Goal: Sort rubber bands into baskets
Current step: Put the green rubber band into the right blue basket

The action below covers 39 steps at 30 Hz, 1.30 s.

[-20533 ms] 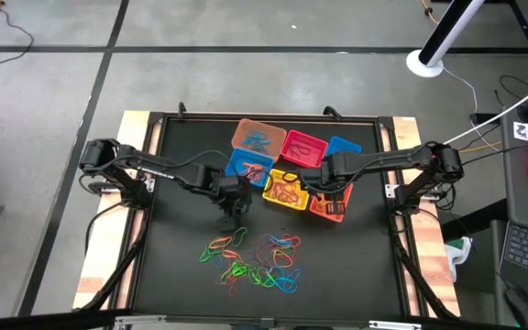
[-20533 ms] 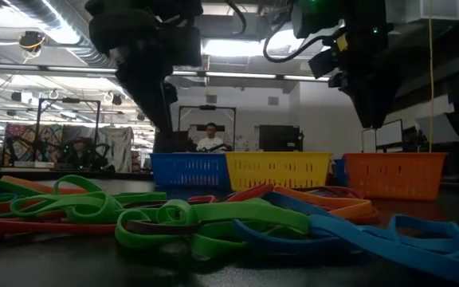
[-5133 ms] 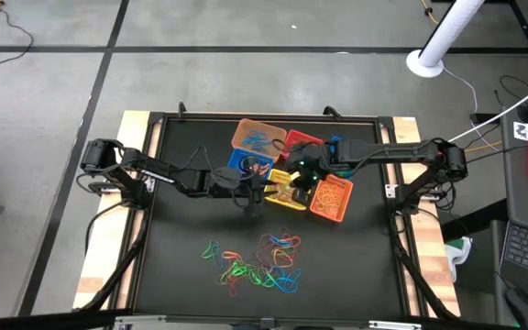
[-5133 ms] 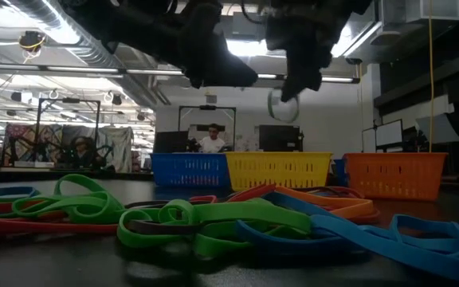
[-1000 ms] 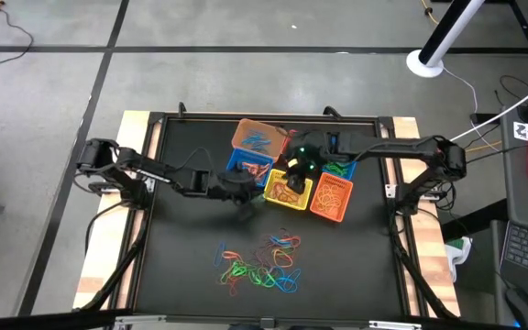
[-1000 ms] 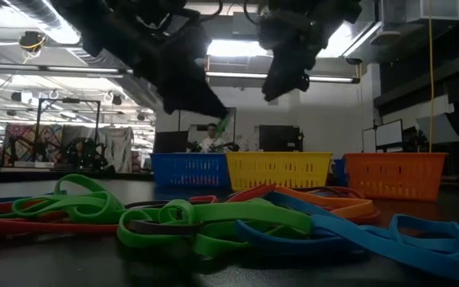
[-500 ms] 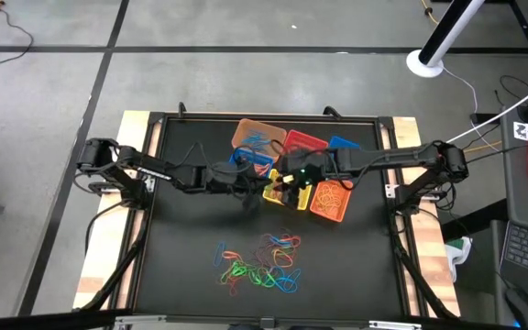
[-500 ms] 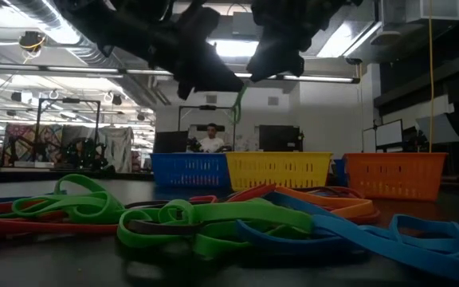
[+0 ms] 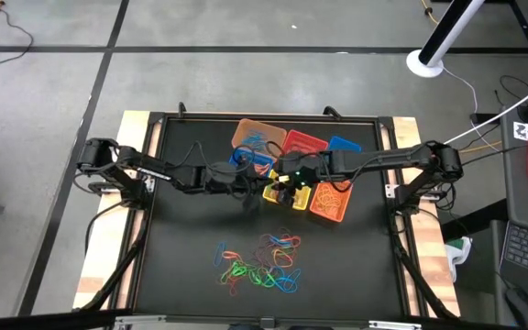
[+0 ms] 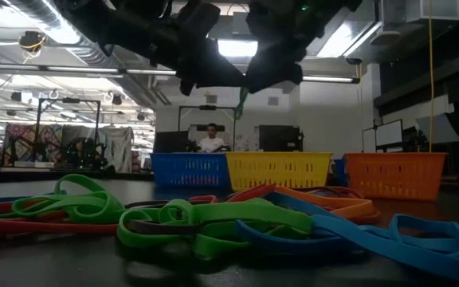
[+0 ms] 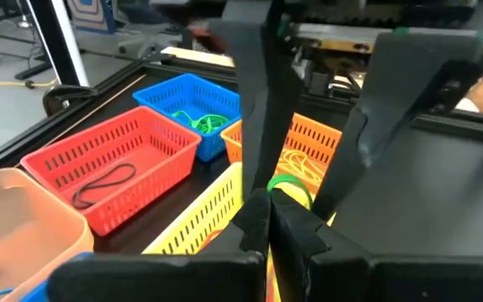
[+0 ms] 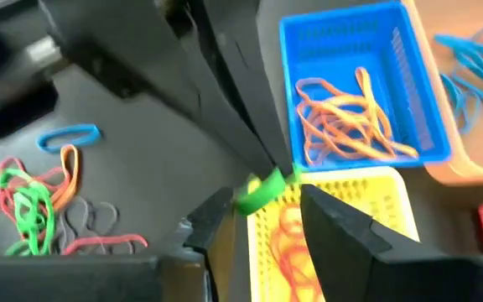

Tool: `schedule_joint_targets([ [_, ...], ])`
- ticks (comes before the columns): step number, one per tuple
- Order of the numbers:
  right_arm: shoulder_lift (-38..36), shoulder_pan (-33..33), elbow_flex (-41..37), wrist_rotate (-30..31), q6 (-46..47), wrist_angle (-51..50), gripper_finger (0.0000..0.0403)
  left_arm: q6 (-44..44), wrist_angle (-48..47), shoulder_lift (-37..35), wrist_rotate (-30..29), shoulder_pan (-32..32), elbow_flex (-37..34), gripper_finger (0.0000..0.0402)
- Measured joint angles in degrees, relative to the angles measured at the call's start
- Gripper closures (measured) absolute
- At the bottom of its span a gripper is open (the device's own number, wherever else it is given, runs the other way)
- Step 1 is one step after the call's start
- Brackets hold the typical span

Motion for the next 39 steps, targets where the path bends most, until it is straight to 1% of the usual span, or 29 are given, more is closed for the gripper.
schedule_joint_targets([
  [2, 0.4, 0.0, 0.0, -0.6, 0.0, -0.4, 0.0271, 0.9, -0.2, 0.0, 0.0, -0.3, 0.0, 0.0400],
  [4, 0.7, 0.0, 0.0, -0.9, -0.1, -0.5, 0.0289, 1.1, -0.4, 0.0, 0.0, -0.4, 0.0, 0.0400],
  [6, 0.9, 0.0, 0.1, -1.0, -0.5, -0.5, 0.0319, 1.0, -0.4, 0.0, 0.0, -0.5, 0.0, 0.0400],
  [9, 0.9, 0.0, 0.0, -0.9, -2.0, -0.7, 0.0377, 1.6, -0.6, 0.0, 0.0, -0.7, 0.0, 0.0400],
  [11, 0.9, 0.0, 0.0, -1.0, -3.1, -1.1, 0.0394, 2.0, -0.8, 0.0, 0.0, -0.8, 0.0, 0.0400],
  [15, 0.9, 0.0, 0.0, -1.0, -3.2, -1.9, 0.0384, 2.1, -1.0, 0.0, 0.1, -1.0, 0.0, 0.0400],
  [18, 0.9, 0.0, 0.0, -1.0, -3.9, -3.2, 0.0397, 2.1, -1.6, 0.0, 0.1, -1.0, 0.0, 0.0400],
  [22, 0.7, 0.0, 0.0, -1.0, -4.8, -4.4, 0.0395, 2.1, -2.1, 0.0, 0.1, -1.0, 0.0, 0.0395],
  [25, 0.3, 0.0, 0.0, -1.0, -5.0, -4.9, 0.0400, 2.1, -2.2, 0.0, 0.1, -1.0, 0.0, 0.0375],
  [32, -1.2, -0.7, 0.0, -0.5, -6.3, -6.8, 0.0401, 0.7, -3.6, 0.0, 0.1, -1.0, 0.0, 0.0297],
  [35, -2.4, -2.3, 0.0, 0.1, -6.7, -10.2, 0.0401, 0.7, -4.6, 0.0, 0.1, -1.1, 0.0, 0.0272],
  [39, -3.9, -5.9, 0.0, 0.1, -8.0, -17.4, 0.0401, 0.4, -6.7, 0.0, 0.1, -1.1, 0.0, 0.0257],
])
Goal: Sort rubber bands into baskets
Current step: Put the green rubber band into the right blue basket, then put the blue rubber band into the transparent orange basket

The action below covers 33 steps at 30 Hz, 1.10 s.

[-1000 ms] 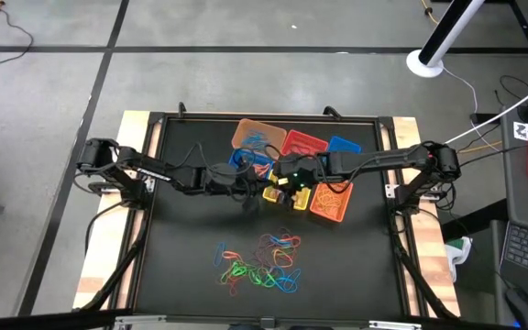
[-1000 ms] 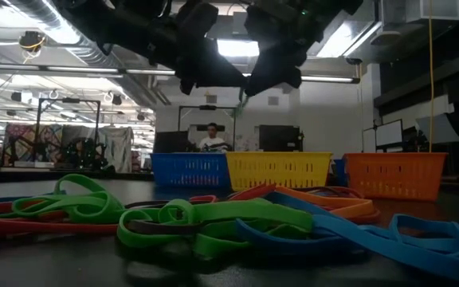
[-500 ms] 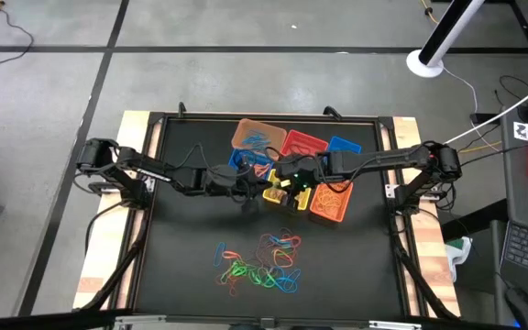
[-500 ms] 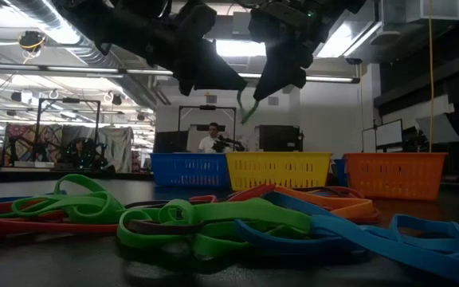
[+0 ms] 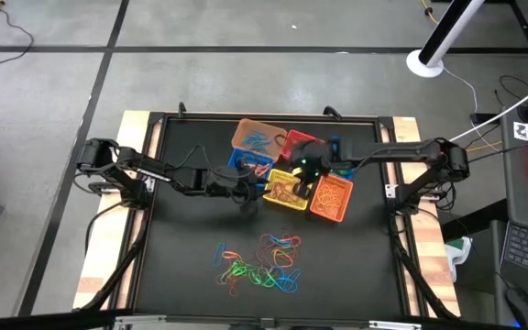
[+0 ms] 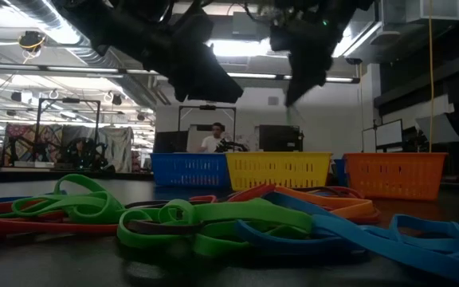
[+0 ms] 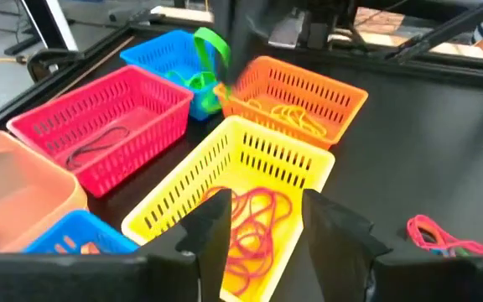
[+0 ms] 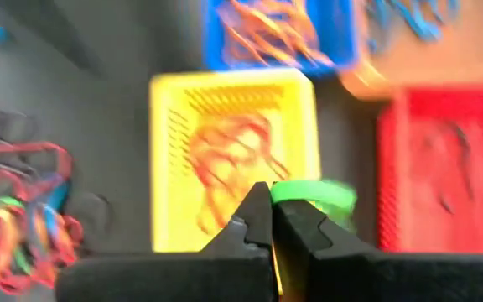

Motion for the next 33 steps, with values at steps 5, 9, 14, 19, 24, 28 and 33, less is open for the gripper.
schedule_joint_targets([
  [5, -0.7, -5.9, 0.0, 4.2, -1.1, -10.6, 0.0402, -3.2, -1.9, 0.0, 0.0, 0.0, 0.0, 0.0254],
  [9, -0.7, -10.8, 0.0, 7.5, -1.4, -18.1, 0.0402, -4.5, -3.4, 0.0, 0.1, 0.0, 0.0, 0.0254],
  [14, -0.7, -16.5, 0.0, 6.8, -1.4, -24.0, 0.0402, -4.9, -4.5, 0.0, 0.1, 0.0, 0.0, 0.0254],
  [19, -0.5, -19.7, 0.0, 6.4, -1.3, -24.7, 0.0387, -5.5, -5.4, 0.0, 0.1, -0.8, 0.0, 0.0254],
  [24, -0.5, -19.6, 0.0, 6.4, -1.3, -24.7, 0.0350, -5.6, -10.3, 0.0, 4.7, -2.8, 0.0, 0.0254],
  [28, -0.5, -19.6, 0.0, 6.4, -1.3, -24.5, 0.0312, -7.5, -14.7, 0.0, 8.9, -4.8, 0.0, 0.0253],
  [33, -0.5, -19.6, 0.0, 6.7, -1.3, -24.0, 0.0277, -11.2, -21.2, 0.0, 12.2, -7.4, 0.0, 0.0253],
])
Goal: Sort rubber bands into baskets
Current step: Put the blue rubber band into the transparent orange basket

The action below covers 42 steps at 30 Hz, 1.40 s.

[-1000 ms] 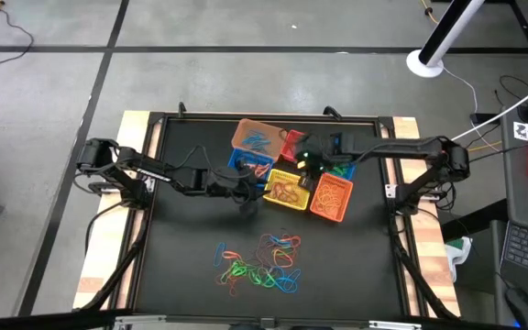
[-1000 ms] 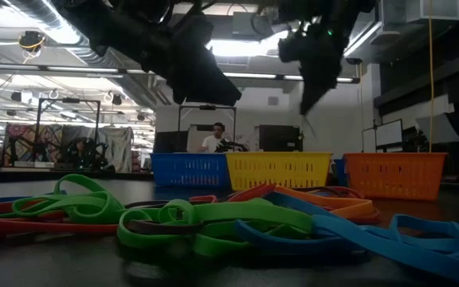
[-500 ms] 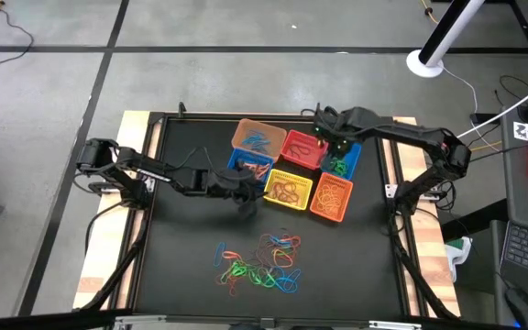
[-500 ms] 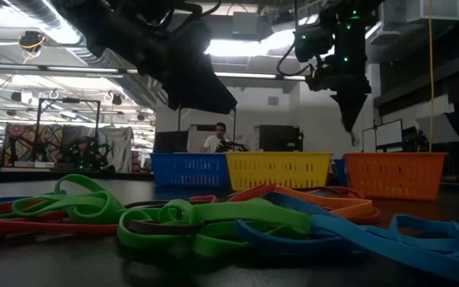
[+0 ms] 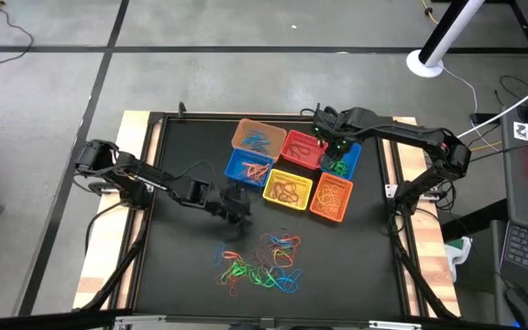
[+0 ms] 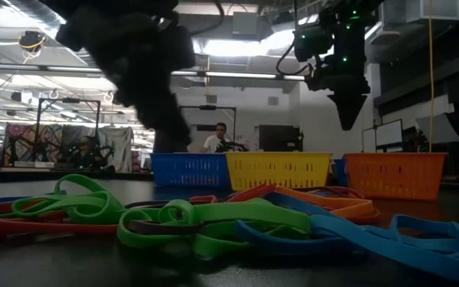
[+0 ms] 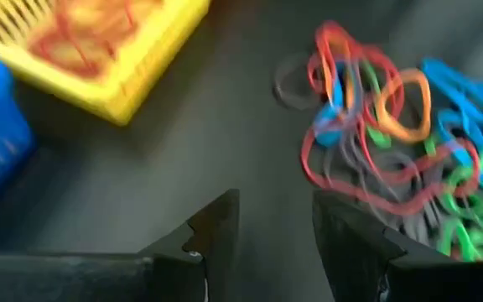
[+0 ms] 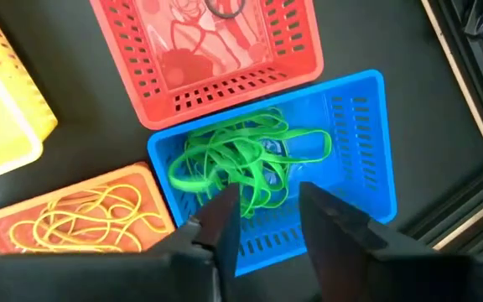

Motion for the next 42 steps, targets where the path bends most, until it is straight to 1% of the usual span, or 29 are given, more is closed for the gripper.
schedule_joint_targets([
  [3, 0.0, 0.0, 0.0, 0.1, 0.0, 0.9, 0.0267, -3.5, -3.5, 0.0, 2.2, -0.6, 0.0, 0.0253],
  [5, 0.0, 0.0, 0.0, 0.1, 0.0, 2.0, 0.0265, -5.0, -5.7, 0.0, 4.6, -0.8, 0.0, 0.0253],
  [11, 0.0, 0.0, 0.0, 0.1, 0.0, 3.2, 0.0264, -5.3, -14.8, 0.0, 14.4, -1.4, 0.0, 0.0253],
  [14, 0.0, 0.0, 0.0, 0.1, 0.0, 3.2, 0.0265, -5.0, -17.7, 0.0, 16.2, -3.0, 0.0, 0.0253],
  [17, 0.0, 0.0, 0.0, 0.1, 0.0, 3.2, 0.0264, -1.4, -18.5, 0.0, 16.2, -5.1, 0.0, 0.0253],
  [19, 0.0, 0.0, 0.0, 0.1, 0.1, 3.5, 0.0264, 1.4, -18.5, 0.0, 14.9, -6.7, 0.0, 0.0253],
  [23, 0.0, 0.0, 0.0, 0.1, 0.1, 4.0, 0.0265, 4.0, -18.5, 0.3, 8.3, -9.6, 0.0, 0.0253],
  [25, 0.0, 0.0, 0.0, 0.1, 0.1, 4.0, 0.0264, 4.9, -18.5, 1.1, 6.2, -10.7, 0.0, 0.0253],
  [34, 0.0, 0.0, 0.0, 0.1, 0.1, 4.0, 0.0265, 5.1, -18.0, 4.9, 5.0, -13.2, 0.3, 0.0258],
  [38, 0.0, 0.0, 0.0, -0.1, 0.1, 4.0, 0.0264, 5.2, -17.2, 5.5, 4.5, -13.4, 0.2, 0.0291],
  [42, 0.0, 0.0, 0.0, -2.3, 0.2, 4.1, 0.0265, 5.5, -16.8, 5.4, 3.7, -13.4, 0.2, 0.0351],
])
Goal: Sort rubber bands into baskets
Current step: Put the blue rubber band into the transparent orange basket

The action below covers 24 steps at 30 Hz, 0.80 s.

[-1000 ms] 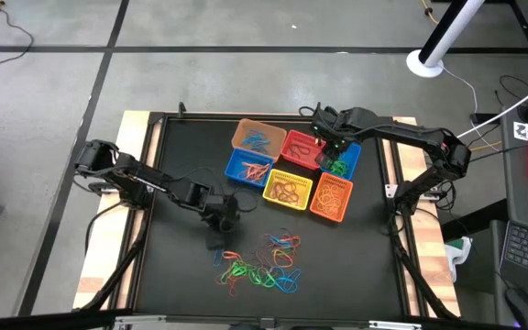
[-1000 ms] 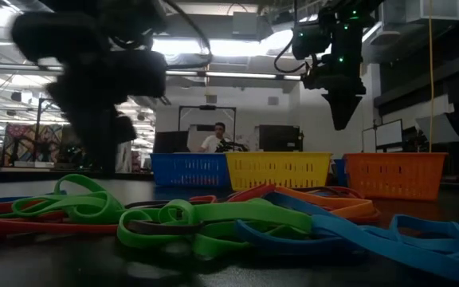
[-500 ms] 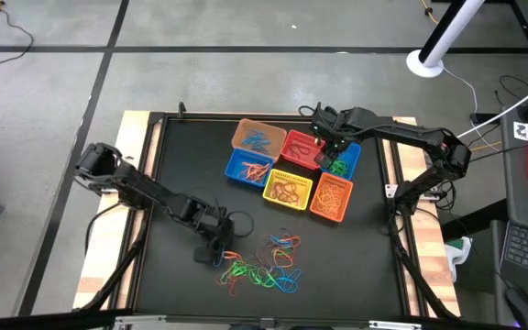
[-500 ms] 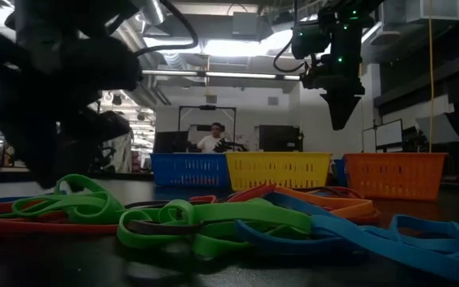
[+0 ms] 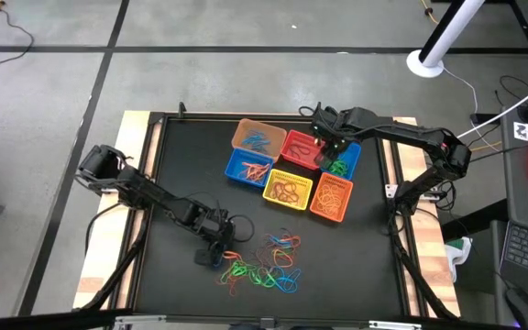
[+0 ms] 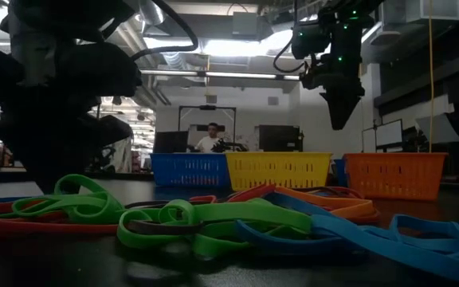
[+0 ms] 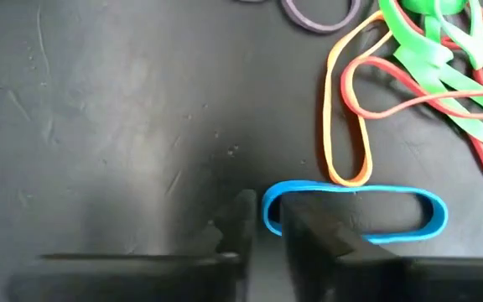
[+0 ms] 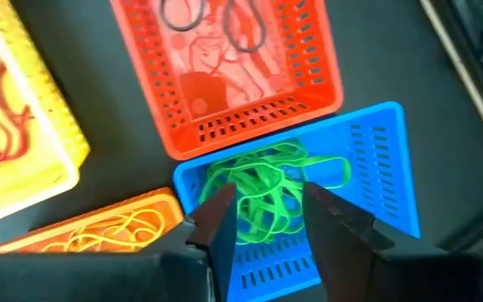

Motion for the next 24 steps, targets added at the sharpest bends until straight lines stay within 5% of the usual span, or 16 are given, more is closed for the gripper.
schedule_joint_targets([
  [4, 0.0, 0.1, 0.0, -3.8, 0.0, 0.0, 0.0264, -0.3, -0.4, 0.2, 0.8, 0.9, 0.8, 0.0394],
  [12, 0.0, 0.1, 0.0, -9.7, 0.0, 1.3, 0.0264, 6.0, -0.8, -2.5, 0.9, 5.6, 5.6, 0.0398],
  [24, 0.0, 0.1, 0.0, -10.7, -0.1, 7.5, 0.0265, 25.1, 2.5, -5.7, -2.1, 19.5, 10.3, 0.0396],
])
